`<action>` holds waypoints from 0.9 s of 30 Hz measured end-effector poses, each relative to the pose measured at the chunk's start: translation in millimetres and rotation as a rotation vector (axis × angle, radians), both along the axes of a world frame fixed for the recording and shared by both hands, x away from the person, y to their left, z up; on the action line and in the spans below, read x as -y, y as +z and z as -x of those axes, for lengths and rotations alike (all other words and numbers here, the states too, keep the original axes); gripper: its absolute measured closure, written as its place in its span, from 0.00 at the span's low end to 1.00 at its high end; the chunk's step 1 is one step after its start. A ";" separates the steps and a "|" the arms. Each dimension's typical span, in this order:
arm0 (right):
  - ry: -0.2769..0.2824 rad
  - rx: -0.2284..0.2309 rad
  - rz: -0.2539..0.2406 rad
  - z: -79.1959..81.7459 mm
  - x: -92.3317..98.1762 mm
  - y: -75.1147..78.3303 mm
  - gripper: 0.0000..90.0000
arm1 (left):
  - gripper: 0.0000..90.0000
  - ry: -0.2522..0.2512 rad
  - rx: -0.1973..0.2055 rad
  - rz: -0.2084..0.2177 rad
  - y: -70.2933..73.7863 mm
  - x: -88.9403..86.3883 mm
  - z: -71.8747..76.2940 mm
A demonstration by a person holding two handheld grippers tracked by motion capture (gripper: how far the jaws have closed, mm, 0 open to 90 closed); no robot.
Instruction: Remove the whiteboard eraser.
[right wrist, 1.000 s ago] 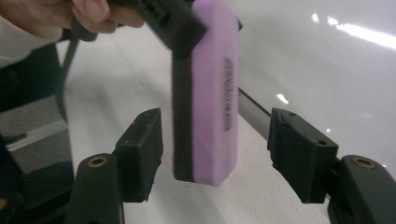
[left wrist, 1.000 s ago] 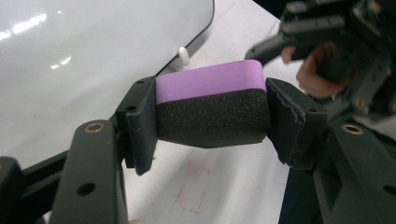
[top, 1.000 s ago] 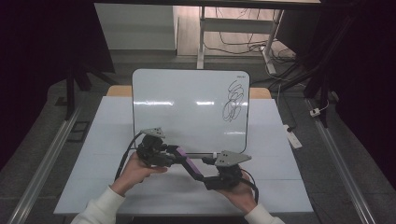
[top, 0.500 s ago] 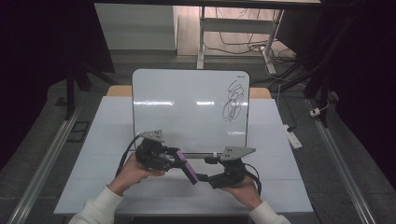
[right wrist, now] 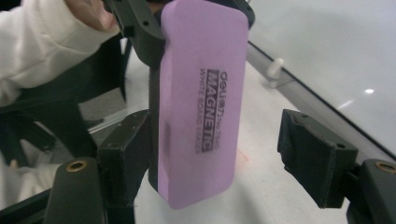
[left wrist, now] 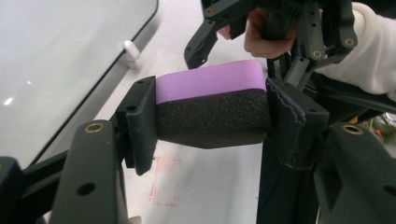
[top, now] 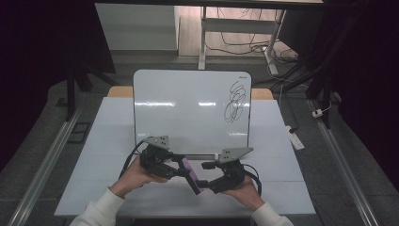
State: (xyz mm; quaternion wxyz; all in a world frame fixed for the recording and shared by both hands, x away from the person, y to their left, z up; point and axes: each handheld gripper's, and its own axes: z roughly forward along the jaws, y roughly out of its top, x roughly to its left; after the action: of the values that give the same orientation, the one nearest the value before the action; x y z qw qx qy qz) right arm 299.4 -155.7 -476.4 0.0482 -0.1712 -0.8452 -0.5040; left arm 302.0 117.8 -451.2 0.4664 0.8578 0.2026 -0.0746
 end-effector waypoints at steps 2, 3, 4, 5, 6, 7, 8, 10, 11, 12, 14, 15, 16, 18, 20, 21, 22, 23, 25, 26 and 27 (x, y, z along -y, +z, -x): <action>0.021 -0.016 -0.007 -0.1 -1.3 -0.8 0.30 | 0.43 -0.023 0.006 0.005 0.3 1.5 1.4; 0.033 -0.027 -0.009 -0.2 -2.2 -1.4 0.30 | 0.43 -0.035 0.010 0.006 0.5 2.2 2.0; 0.046 -0.036 -0.011 -0.2 -3.2 -2.2 0.30 | 0.43 -0.047 0.013 0.007 0.8 2.9 2.9; 0.058 -0.046 -0.013 0.1 -4.4 -2.9 0.30 | 0.43 -0.060 0.018 0.007 1.1 3.6 3.6; 0.068 -0.053 -0.012 0.4 -5.5 -3.7 0.30 | 0.43 -0.072 0.026 0.005 1.4 4.2 4.5; 0.080 -0.060 -0.011 0.5 -6.6 -4.3 0.31 | 0.43 -0.082 0.036 0.002 1.7 4.9 5.4; 0.090 -0.070 -0.012 0.7 -7.6 -4.9 0.32 | 0.43 -0.090 0.040 0.001 1.9 5.6 6.3; 0.111 -0.088 -0.020 1.0 -8.9 -5.8 0.34 | 0.43 -0.104 0.054 0.002 2.3 6.6 7.7; 0.121 -0.098 -0.022 1.2 -9.3 -6.2 0.35 | 0.43 -0.110 0.062 0.002 2.5 7.1 8.3; 0.128 -0.102 -0.025 1.2 -9.7 -6.5 0.36 | 0.43 -0.115 0.065 0.005 2.7 7.6 8.9; 0.145 -0.117 -0.040 1.3 -10.4 -7.2 0.39 | 0.43 -0.122 0.070 0.009 3.1 8.2 9.6; 0.151 -0.121 -0.047 1.5 -10.7 -7.3 0.41 | 0.43 -0.124 0.070 0.010 3.3 8.3 9.7; 0.152 -0.121 -0.050 2.1 -10.9 -7.1 0.41 | 0.43 -0.126 0.071 0.012 3.4 8.1 9.9; 0.151 -0.119 -0.054 2.5 -10.8 -6.8 0.42 | 0.43 -0.124 0.071 0.015 3.9 7.4 10.0; 0.147 -0.115 -0.060 2.4 -10.1 -6.1 0.43 | 0.43 -0.119 0.069 0.022 4.2 6.8 9.8; 0.144 -0.118 -0.062 2.2 -9.7 -5.6 0.43 | 0.43 -0.113 0.068 0.026 4.3 6.7 9.8; 0.139 -0.118 -0.064 2.1 -9.2 -5.1 0.44 | 0.43 -0.104 0.067 0.027 4.3 6.6 9.7; 0.130 -0.114 -0.065 2.0 -8.8 -4.7 0.44 | 0.43 -0.091 0.066 0.027 4.1 6.7 9.8; 0.107 -0.094 -0.057 2.0 -7.7 -3.8 0.44 | 0.39 -0.058 0.065 0.020 3.7 7.3 9.8; 0.099 -0.084 -0.053 2.1 -7.4 -3.4 0.44 | 0.35 -0.038 0.064 0.013 3.6 7.2 9.7; 0.090 -0.075 -0.047 2.4 -7.1 -2.9 0.44 | 0.32 -0.015 0.064 0.008 3.4 6.8 9.7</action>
State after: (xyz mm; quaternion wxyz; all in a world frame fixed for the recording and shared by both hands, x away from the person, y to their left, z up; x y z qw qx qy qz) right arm 297.1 -148.6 -479.3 0.1065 -0.1509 -0.8376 -0.5142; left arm 292.2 111.0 -447.8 0.4756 0.8594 0.1807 -0.0517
